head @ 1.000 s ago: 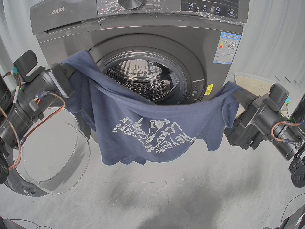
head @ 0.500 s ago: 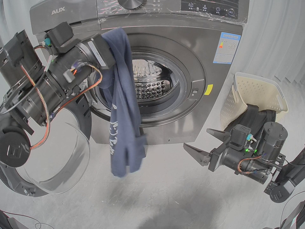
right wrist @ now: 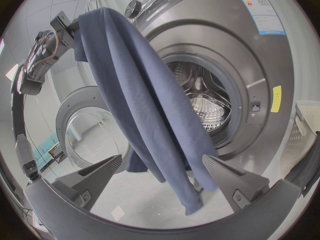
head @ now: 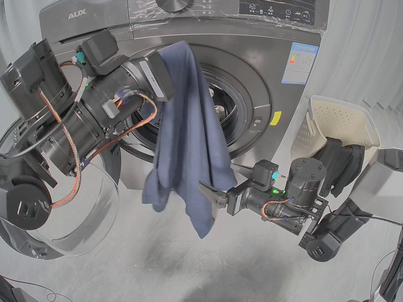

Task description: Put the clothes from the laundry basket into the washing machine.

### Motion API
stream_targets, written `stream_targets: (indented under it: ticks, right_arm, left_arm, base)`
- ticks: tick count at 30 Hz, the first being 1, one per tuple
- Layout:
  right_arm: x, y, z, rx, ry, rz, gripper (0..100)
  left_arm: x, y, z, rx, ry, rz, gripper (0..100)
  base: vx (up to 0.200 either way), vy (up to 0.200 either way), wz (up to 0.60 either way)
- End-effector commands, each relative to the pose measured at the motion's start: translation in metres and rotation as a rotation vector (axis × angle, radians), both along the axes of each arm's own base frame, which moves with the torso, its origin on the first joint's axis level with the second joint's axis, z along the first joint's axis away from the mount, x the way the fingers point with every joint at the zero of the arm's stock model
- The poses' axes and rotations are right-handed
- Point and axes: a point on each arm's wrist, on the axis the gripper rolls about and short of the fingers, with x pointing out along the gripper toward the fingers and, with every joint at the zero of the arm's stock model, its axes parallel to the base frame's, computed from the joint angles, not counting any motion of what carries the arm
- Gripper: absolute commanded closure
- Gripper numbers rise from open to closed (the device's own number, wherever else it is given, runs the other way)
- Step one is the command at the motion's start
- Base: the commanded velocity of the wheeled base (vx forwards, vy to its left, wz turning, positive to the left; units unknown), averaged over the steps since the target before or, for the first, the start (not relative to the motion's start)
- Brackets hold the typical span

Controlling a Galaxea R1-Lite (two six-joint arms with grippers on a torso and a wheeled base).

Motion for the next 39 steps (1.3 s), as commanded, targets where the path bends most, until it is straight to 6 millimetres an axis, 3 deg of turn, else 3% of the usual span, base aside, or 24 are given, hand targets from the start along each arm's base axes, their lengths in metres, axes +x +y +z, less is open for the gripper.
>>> stream_targets:
  ticks: [1, 20, 38, 39]
  right_arm:
    - [0.015, 0.017, -0.022, -0.021, 0.020, 0.008, 0]
    - [0.047, 0.025, -0.024, 0.009, -0.022, -0.050, 0]
    - [0.085, 0.050, -0.036, 0.070, -0.087, -0.076, 0]
    - [0.085, 0.050, -0.035, 0.072, -0.087, -0.076, 100]
  left_arm:
    - [-0.002, -0.003, 0.002, -0.003, -0.006, -0.014, 100]
    - [-0.014, -0.014, 0.003, -0.005, -0.008, -0.063, 100]
    - [-0.027, -0.010, 0.009, -0.018, -0.025, -0.088, 100]
    - [-0.025, -0.009, 0.008, -0.016, -0.023, -0.082, 100]
  base:
    - [0.000, 0.000, 0.00]
    - [0.000, 0.000, 0.00]
    - [0.000, 0.000, 0.00]
    - [0.000, 0.000, 0.00]
